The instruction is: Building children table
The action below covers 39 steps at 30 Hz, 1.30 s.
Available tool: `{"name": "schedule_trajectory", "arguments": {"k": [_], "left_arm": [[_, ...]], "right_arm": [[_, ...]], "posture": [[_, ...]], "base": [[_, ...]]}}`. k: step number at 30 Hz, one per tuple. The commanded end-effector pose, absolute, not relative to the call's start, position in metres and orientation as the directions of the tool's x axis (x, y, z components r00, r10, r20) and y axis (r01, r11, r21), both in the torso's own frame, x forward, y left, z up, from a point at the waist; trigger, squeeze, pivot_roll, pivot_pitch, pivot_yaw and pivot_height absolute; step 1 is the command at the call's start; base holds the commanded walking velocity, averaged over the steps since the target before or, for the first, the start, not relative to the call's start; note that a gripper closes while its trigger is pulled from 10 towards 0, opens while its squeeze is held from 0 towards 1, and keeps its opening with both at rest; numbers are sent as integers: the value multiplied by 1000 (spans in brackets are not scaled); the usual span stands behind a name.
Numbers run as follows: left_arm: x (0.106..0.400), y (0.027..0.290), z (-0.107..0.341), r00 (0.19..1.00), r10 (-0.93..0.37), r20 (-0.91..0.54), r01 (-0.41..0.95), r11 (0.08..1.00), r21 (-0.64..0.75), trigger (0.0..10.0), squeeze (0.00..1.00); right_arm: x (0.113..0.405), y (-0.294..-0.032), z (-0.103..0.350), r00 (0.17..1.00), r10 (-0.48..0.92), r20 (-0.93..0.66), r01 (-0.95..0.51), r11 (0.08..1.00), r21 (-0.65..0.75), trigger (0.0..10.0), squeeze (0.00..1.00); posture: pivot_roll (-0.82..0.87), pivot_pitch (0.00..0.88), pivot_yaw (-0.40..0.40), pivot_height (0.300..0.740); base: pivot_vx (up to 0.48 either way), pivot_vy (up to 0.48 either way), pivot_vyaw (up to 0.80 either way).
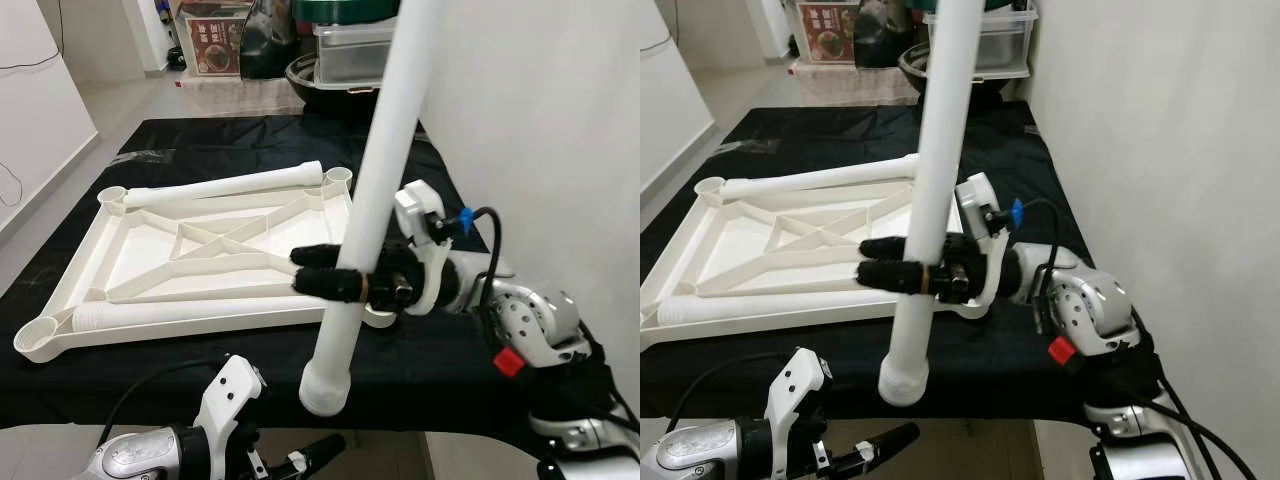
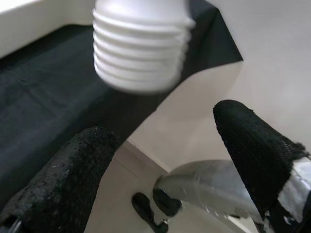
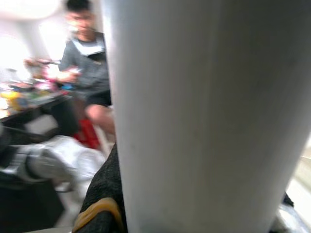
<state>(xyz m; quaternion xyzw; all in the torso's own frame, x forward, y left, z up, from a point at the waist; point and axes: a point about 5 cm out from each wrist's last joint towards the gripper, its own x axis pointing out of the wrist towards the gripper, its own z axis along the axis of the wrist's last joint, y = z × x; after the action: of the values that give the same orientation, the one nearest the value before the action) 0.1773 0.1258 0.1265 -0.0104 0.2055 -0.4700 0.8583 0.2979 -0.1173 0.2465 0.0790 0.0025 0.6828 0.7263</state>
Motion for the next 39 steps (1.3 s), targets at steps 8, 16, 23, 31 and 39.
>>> {"name": "schedule_trajectory", "arguments": {"k": [8,16,23,31,39], "left_arm": [[178,122,125,536,-777,-328,769,611,-189,10000,0],[184,93,145,615,-765,-189,752,642,-151,10000,0],[190,82,156,665,-737,-124,727,676,-122,10000,0],[191,75,171,712,-699,-71,691,715,-102,10000,0],[191,73,179,737,-674,-55,668,738,-95,10000,0]], "right_arm": [[339,-151,271,387,913,130,-921,390,4,0,0],[388,-173,303,800,546,250,-528,838,-139,0,0],[397,-167,294,909,313,274,-225,925,-307,0,0],[406,-143,260,951,192,244,-81,912,-402,0,0],[405,-108,236,943,229,240,-98,883,-460,0,0]], "posture": [[87,21,13,740],[89,39,3,740],[92,78,1,740],[131,171,-4,740],[122,198,-7,740]], "base": [[0,0,0],[0,0,0],[0,0,0],[0,0,0],[0,0,0]]}}
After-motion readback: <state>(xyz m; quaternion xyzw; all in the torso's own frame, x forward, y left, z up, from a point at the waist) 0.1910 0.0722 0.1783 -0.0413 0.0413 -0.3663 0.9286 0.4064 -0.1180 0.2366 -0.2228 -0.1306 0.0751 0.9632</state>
